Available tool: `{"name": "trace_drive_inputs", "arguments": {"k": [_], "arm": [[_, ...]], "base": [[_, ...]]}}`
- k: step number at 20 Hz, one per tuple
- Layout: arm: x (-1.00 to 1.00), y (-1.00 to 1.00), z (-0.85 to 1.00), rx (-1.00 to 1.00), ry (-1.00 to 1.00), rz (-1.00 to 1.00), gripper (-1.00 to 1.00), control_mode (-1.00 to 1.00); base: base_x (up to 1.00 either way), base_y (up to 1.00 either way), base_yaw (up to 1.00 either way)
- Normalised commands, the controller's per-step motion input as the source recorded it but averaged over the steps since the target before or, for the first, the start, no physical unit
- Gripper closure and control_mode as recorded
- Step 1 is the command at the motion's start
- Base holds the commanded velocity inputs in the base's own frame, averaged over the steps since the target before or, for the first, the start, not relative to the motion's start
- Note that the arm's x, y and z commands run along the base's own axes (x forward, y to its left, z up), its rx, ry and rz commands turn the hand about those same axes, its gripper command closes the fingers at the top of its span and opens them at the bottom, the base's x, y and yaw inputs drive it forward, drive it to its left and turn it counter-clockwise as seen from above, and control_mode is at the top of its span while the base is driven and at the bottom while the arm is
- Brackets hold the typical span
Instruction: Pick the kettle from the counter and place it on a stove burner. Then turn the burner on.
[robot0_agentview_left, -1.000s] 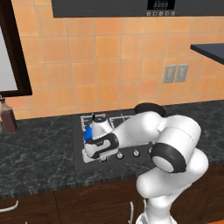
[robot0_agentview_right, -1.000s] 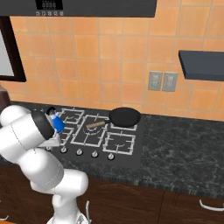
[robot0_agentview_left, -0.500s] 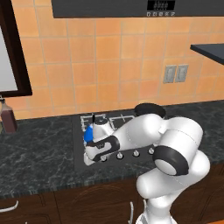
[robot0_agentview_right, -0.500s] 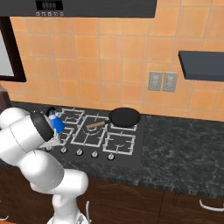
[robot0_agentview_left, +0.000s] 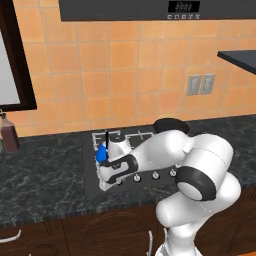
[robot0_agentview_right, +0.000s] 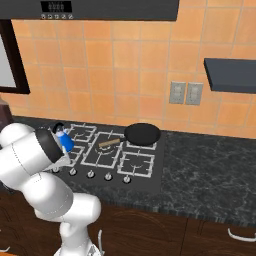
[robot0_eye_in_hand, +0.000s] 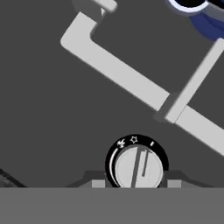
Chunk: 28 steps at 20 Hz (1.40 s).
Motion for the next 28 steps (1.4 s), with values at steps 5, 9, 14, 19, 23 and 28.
{"name": "trace_drive_inputs", "arguments": {"k": [5, 9, 14, 19, 23, 28], "arm": [[0.00, 0.00, -0.35, 0.00, -0.02, 0.33, 1.00, -1.00], [0.00, 0.00, -0.37, 0.00, -0.01, 0.33, 1.00, -1.00], [0.00, 0.00, -0.36, 0.00, -0.02, 0.33, 1.00, -1.00], [0.00, 0.00, -0.33, 0.00, -0.04, 0.33, 1.00, -1.00], [0.00, 0.00, -0.31, 0.00, -0.05, 0.33, 1.00, -1.00], [0.00, 0.00, -0.29, 0.00, -0.07, 0.33, 1.00, -1.00]], "base": [[0.00, 0.00, 0.00], [0.00, 0.00, 0.00], [0.00, 0.00, 0.00], [0.00, 0.00, 0.00], [0.00, 0.00, 0.00], [0.00, 0.00, 0.00]]}}
